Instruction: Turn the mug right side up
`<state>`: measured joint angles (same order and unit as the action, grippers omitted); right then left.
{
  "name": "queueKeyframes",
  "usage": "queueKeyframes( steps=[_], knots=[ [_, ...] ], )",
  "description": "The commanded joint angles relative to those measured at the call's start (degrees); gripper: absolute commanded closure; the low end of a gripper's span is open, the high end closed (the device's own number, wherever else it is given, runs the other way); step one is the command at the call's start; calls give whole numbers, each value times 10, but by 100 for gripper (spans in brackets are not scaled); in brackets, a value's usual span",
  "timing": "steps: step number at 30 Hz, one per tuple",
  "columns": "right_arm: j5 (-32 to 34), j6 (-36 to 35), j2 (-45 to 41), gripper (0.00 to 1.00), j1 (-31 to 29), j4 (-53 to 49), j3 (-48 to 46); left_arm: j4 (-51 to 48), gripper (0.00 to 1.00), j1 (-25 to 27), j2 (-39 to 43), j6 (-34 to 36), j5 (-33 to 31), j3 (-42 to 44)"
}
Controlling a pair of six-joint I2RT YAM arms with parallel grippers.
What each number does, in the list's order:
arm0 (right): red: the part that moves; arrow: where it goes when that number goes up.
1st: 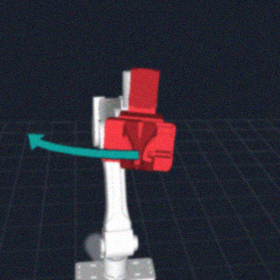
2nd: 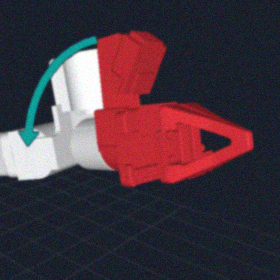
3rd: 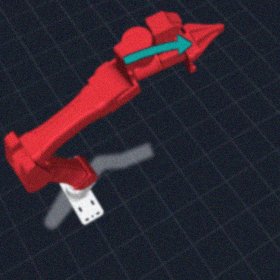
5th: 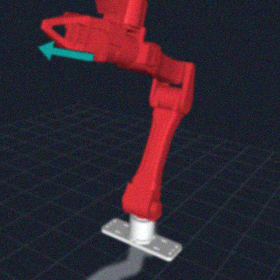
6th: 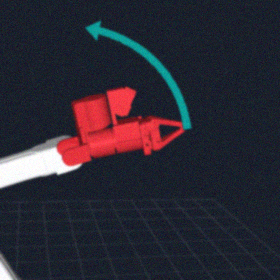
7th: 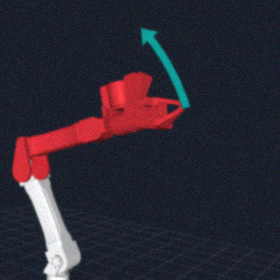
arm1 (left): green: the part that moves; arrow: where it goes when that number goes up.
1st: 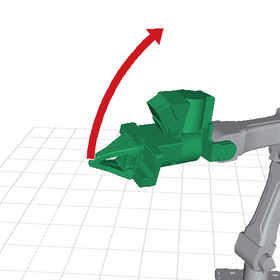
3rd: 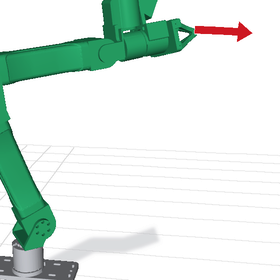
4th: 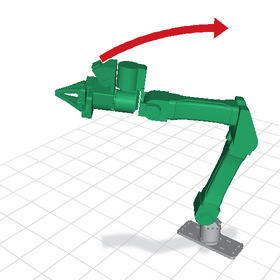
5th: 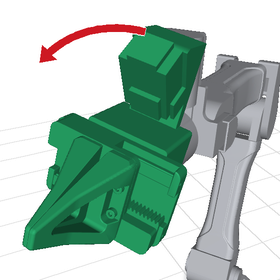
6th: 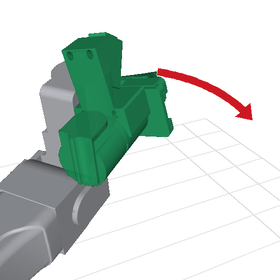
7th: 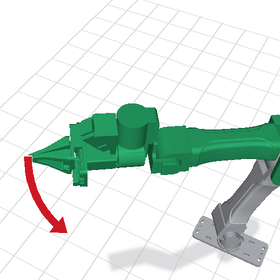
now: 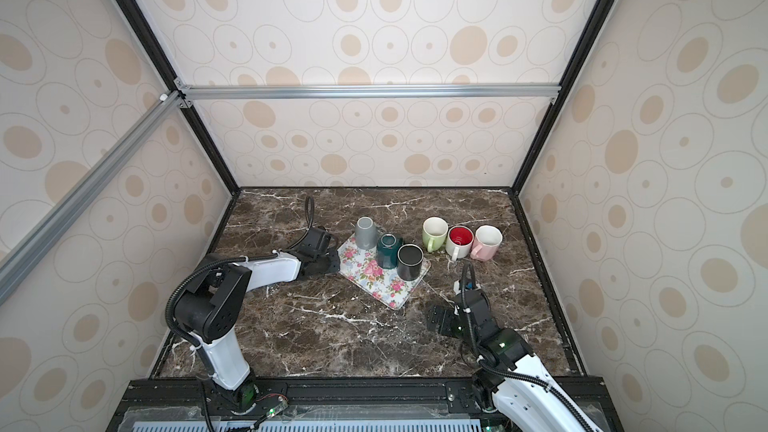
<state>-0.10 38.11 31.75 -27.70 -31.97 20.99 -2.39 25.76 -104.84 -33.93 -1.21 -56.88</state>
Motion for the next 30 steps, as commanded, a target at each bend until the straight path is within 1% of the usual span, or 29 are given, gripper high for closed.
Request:
queueKeyframes(
  steps=[1,3,4,6,7,15,21,24,27,30],
  knots=[
    [13,1,6,0,-3,-12,13,-41,71,-3,-19,28,-29,-27],
    [15,1,11,0,-3,-10,12,-53,77,-3,-30,33,-35,-38],
    [15,0,12,0,-3,-8,12,-59,83,-3,-35,39,-36,-45],
    [13,0,18,0,-4,-8,13,-75,99,-3,-50,56,-44,-63],
    [12,-1,19,0,-4,-7,13,-88,100,-3,-58,62,-52,-73],
    [14,-16,19,0,-4,-16,20,-155,100,-5,-128,113,-92,-147],
    [16,-23,9,0,-4,-26,19,-200,100,-15,-151,169,-119,-187],
    [8,-26,9,0,-4,-25,19,-208,100,-32,-154,200,-133,-191],
    [6,-28,11,0,-4,-23,19,-207,100,-59,-151,221,-124,-187],
    [8,-31,16,0,-4,-24,23,-210,100,-81,-153,247,-143,-187]
  ],
)
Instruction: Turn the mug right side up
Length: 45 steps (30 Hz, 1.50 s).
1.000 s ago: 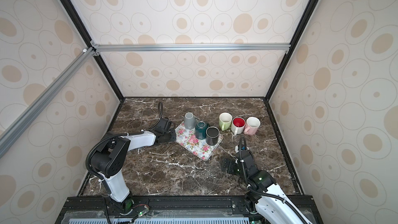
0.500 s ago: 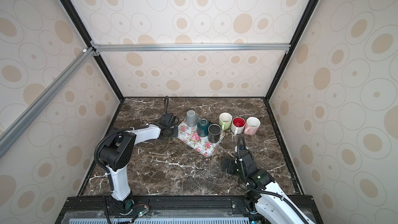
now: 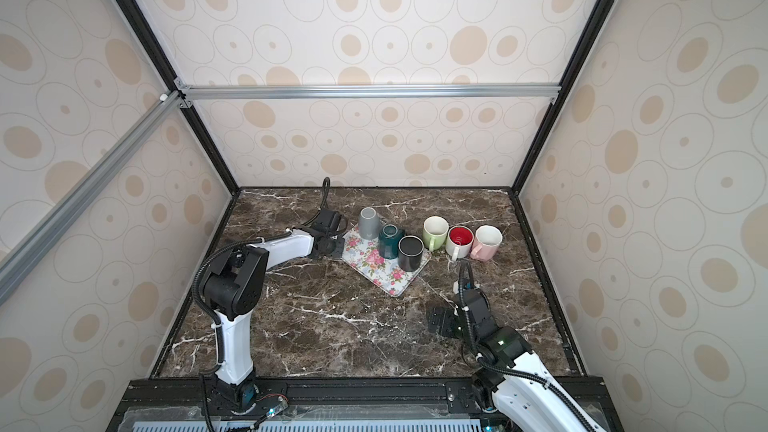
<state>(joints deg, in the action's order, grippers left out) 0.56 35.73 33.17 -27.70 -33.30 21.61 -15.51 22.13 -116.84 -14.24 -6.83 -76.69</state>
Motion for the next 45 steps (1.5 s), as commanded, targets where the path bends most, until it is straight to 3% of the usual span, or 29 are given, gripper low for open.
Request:
queueKeyframes(
  steps=[1,5,9,18,32,40,45],
  knots=[
    [1,-8,6,0,-4,-11,18,-80,100,-53,-34,59,-96,10],
    [-2,-13,19,0,-3,0,20,-68,100,-90,-37,76,-84,19],
    [-5,-24,47,0,-3,11,22,-63,100,-111,-44,107,-129,20],
    [-34,-44,137,0,-3,89,30,-27,100,-111,1,155,-159,80],
    [-55,-73,175,0,-4,123,39,-76,100,-29,84,157,-263,192],
    [-77,-61,202,0,-10,153,44,-121,100,13,205,73,-222,244],
    [-84,-46,233,0,-22,179,43,-158,100,49,233,44,-207,231]
  ],
)
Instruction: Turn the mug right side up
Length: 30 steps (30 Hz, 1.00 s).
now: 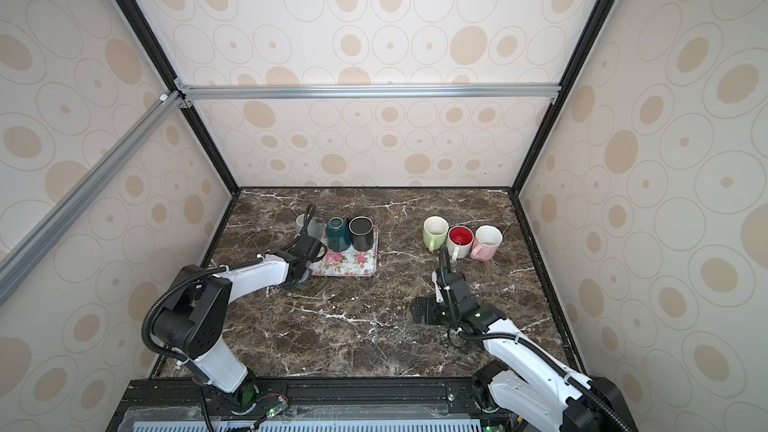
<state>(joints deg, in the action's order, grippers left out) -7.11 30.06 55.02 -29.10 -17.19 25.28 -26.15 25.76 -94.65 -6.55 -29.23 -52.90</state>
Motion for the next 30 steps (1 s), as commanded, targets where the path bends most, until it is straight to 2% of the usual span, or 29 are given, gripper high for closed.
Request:
queueKeyframes(
  steps=[1,5,8,13,16,18,20,22,24,27,30],
  knots=[
    [-8,14,23,1,-11,20,7,-60,100,17,11,-41,24,-9],
    [-5,30,43,1,-21,51,4,-75,100,43,18,-71,36,-14],
    [-11,46,69,1,-31,100,6,-75,90,45,44,-105,75,-20],
    [10,63,157,4,-88,143,69,-18,43,46,162,-154,152,5],
    [40,66,230,13,-121,161,128,4,22,45,225,-170,159,24],
    [51,78,275,23,-131,173,163,13,15,45,256,-166,155,36],
    [64,85,317,28,-138,180,197,19,10,44,277,-162,138,47],
    [86,90,353,39,-141,172,233,32,7,36,289,-157,119,58],
    [100,93,384,42,-143,167,260,51,6,23,290,-163,112,66],
    [116,84,425,44,-143,139,304,94,5,6,285,-180,146,77],
    [139,68,457,48,-143,102,343,113,5,6,280,-190,153,84]
  ],
)
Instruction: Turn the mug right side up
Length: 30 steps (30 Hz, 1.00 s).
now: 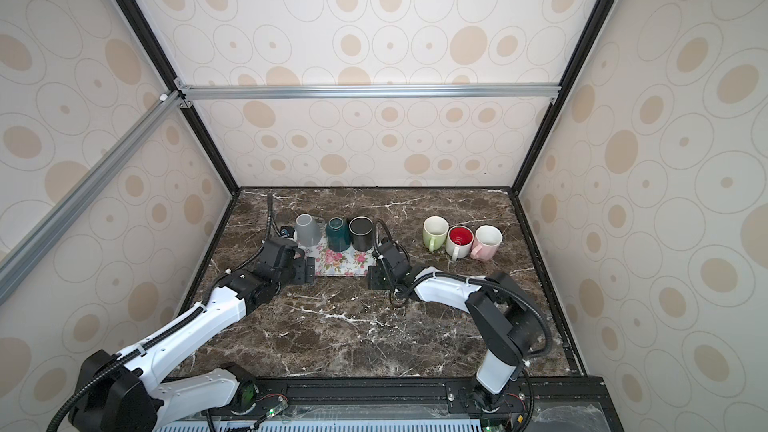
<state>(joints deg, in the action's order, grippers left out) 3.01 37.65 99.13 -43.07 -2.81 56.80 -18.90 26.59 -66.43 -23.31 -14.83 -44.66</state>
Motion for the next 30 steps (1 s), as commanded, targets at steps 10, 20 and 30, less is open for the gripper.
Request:
queueKeyframes(
  steps=[10,20,30],
  knots=[
    [71,-30,78,65,-3,-89,86,39,3,-2,60,-13,23,42],
    [88,-45,134,72,-2,-122,142,31,3,-3,76,-8,24,42],
    [74,-58,149,97,-2,-160,159,30,2,-8,62,1,32,31]
  ],
)
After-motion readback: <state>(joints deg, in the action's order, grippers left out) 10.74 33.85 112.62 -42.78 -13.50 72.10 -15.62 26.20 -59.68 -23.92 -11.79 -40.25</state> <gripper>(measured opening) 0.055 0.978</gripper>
